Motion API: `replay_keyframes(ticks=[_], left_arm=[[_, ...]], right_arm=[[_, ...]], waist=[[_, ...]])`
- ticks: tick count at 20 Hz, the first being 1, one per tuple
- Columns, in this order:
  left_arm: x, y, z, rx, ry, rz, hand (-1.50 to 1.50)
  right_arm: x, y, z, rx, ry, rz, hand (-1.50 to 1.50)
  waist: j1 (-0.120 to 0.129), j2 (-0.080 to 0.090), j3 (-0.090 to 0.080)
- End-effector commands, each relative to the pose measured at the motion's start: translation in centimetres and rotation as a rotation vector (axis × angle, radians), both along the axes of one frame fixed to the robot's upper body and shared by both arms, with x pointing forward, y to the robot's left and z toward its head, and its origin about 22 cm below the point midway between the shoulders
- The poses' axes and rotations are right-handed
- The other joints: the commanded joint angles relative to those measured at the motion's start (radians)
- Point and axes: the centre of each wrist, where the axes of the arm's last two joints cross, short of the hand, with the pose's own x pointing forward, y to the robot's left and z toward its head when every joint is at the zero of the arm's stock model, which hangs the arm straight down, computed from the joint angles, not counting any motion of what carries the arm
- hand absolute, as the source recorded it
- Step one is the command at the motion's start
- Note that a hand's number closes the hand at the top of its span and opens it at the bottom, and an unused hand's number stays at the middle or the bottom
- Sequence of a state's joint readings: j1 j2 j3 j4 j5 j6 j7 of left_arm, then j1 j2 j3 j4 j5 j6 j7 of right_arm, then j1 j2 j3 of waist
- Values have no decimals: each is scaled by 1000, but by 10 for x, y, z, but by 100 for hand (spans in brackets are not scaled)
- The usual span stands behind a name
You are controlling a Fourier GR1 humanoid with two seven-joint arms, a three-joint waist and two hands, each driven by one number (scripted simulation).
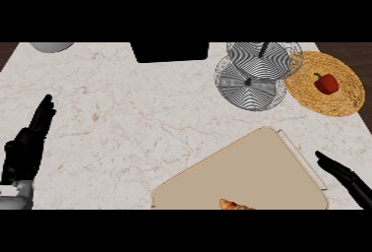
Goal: Pick the croissant from the tray and place it in the tiered basket
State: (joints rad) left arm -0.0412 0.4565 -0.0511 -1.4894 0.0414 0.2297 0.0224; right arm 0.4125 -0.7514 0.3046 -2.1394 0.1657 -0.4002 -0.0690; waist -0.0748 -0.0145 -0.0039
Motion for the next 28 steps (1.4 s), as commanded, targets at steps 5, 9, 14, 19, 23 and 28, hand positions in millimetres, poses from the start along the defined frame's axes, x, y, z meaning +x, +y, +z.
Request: replay_keyframes(ticks=[5,9,14,19,23,28], left_arm=[[6,-9,2,8,-1,-23,0],[12,-8,4,16,-2,-30,0],[24,-31,14,1,-3,-43,0],[18,-27,2,18,-5,-65,0],[26,-22,10,12,2,-53,0],[28,-26,10,6,7,-68,0]], right_arm=[[-35,7,47,-485,200,72,-150],[-48,31,74,-564,235,29,-150],[-50,45,72,-566,306,-73,-150],[-47,60,68,-605,437,-117,-150],[-43,77,58,-633,487,-161,-150],[-29,102,44,-692,494,-174,-150]], waist=[[35,8,-5],[54,12,-5],[57,10,-1],[83,10,-2],[77,9,-1],[79,12,1]])
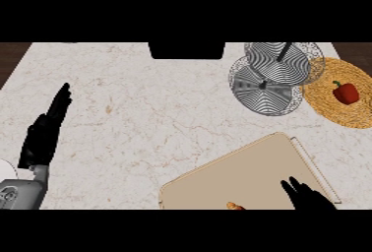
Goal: Pick the croissant from the tray and place it in the tiered basket
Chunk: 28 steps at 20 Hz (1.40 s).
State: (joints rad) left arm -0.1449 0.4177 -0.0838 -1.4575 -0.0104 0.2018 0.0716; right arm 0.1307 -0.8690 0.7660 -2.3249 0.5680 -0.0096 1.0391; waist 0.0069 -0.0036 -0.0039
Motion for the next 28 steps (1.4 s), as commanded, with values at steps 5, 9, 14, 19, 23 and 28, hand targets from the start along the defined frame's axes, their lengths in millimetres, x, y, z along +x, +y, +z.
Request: replay_keyframes(ticks=[5,9,14,19,23,28], left_arm=[[-3,15,-4,-1,13,3,0],[-7,6,-5,-8,-2,26,0],[1,1,-5,4,-3,21,0],[-9,1,-16,-1,-1,8,0],[3,-12,-4,-25,-7,9,0],[-3,3,5,-4,-25,10,0]], right_arm=[[-21,46,7,-151,-76,3,-150],[-35,60,-21,-189,-99,39,-150],[-29,76,-33,-241,-135,51,-150],[-47,80,-37,-266,-166,44,-150],[-43,91,-39,-280,-140,24,-150],[-44,86,-50,-290,-119,7,-150]], waist=[[-8,-1,1],[-14,-2,3],[-10,2,3],[-11,1,3],[-11,2,3],[-9,2,4]])
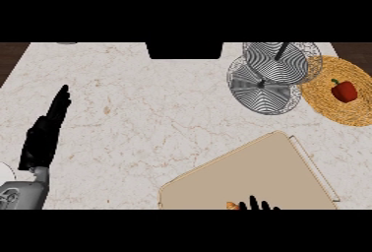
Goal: Pick the croissant from the tray and place it in the tiered basket
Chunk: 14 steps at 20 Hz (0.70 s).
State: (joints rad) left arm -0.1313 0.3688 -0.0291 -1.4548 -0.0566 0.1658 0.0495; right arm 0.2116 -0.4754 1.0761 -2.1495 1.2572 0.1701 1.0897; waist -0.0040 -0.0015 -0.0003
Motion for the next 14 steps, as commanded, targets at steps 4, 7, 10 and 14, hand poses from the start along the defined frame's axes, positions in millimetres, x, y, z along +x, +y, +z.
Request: replay_keyframes(ticks=[4,7,10,14], left_arm=[[1,-3,-6,1,-2,-6,0],[-3,-10,8,-12,-7,8,0],[13,-8,1,-6,25,-2,0],[5,-4,7,-7,3,9,0]], right_arm=[[2,-7,-13,-59,48,-118,-150],[12,11,-18,-52,46,-111,-150],[18,16,-23,-46,59,-118,-150],[23,8,-41,-32,78,-113,-150]], waist=[[0,1,0],[5,0,0],[0,1,0],[2,1,0]])
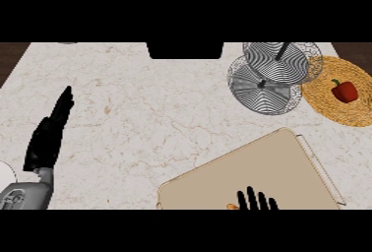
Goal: Pick the croissant from the tray and place it in the tiered basket
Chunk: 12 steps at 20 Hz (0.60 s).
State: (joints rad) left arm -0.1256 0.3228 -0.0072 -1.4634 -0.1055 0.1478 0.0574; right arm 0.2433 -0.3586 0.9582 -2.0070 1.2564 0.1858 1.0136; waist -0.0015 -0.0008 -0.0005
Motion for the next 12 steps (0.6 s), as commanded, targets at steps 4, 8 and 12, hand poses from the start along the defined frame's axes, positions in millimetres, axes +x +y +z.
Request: replay_keyframes(ticks=[4,8,12], left_arm=[[4,3,4,6,1,-7,0],[6,11,-3,-6,-4,1,0],[8,-4,10,-17,-7,-6,0]], right_arm=[[6,-4,-18,-1,39,-45,-150],[14,-3,-32,-4,84,-36,-150],[19,-13,-51,-52,235,28,150]], waist=[[-1,0,1],[-1,1,1],[5,2,1]])
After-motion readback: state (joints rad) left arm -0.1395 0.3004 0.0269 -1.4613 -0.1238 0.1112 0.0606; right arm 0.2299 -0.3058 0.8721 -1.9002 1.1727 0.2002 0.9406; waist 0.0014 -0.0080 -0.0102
